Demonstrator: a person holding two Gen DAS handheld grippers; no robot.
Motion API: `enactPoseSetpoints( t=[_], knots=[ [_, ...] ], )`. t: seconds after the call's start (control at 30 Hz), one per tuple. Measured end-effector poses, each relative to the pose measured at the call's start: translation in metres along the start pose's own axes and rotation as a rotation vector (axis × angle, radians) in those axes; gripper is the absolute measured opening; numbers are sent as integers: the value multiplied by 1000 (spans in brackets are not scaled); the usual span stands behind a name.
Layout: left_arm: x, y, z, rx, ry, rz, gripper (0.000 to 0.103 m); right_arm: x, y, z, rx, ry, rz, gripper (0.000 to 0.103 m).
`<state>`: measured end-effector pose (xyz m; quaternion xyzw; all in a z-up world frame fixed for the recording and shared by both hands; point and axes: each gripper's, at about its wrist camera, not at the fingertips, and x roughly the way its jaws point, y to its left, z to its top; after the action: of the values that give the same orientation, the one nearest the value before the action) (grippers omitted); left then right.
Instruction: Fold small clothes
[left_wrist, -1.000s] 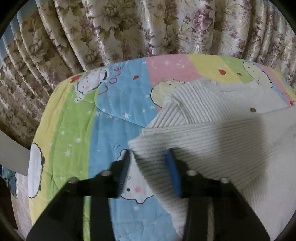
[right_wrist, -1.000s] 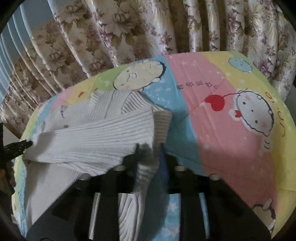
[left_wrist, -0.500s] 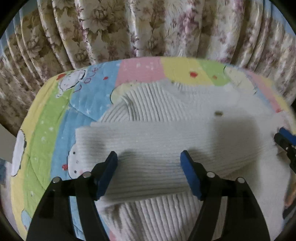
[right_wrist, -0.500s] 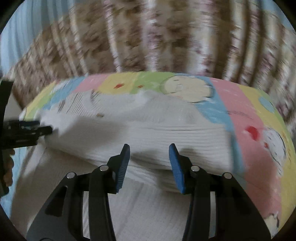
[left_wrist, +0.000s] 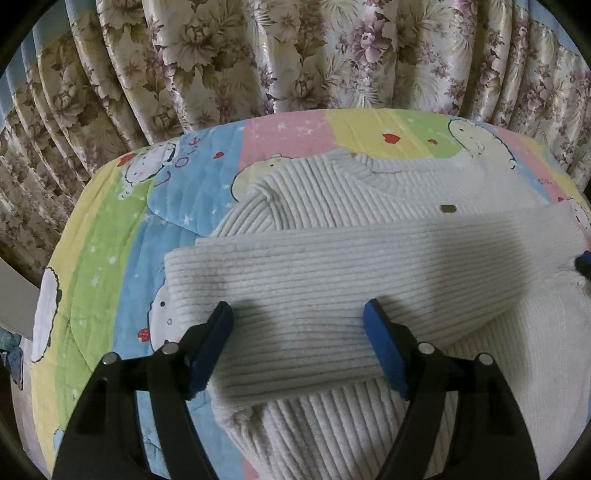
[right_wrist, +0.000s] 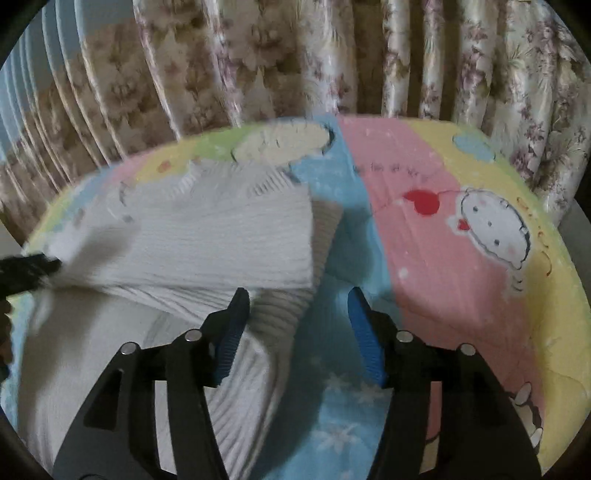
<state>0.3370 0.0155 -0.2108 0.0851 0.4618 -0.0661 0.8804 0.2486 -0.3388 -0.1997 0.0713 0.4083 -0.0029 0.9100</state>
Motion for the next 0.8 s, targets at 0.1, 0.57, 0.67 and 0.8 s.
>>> enactPoseSetpoints(
  t=[0.1,0.57,0.67,0.8],
  knots=[
    [-10,-2,-2,-1,1,-3,74,-20,15,1,-22,-11,35,57],
    [-42,-39,-71,50,79,-46,80,-57,28,-80,47,182,124,54],
    [-49,-40,-82,42,80,-51,80,-62,32,-92,29,191,125,18],
    [-54,-40,-91,26,85,-51,80,-70,51,-97,-132,170,8,11]
  ],
)
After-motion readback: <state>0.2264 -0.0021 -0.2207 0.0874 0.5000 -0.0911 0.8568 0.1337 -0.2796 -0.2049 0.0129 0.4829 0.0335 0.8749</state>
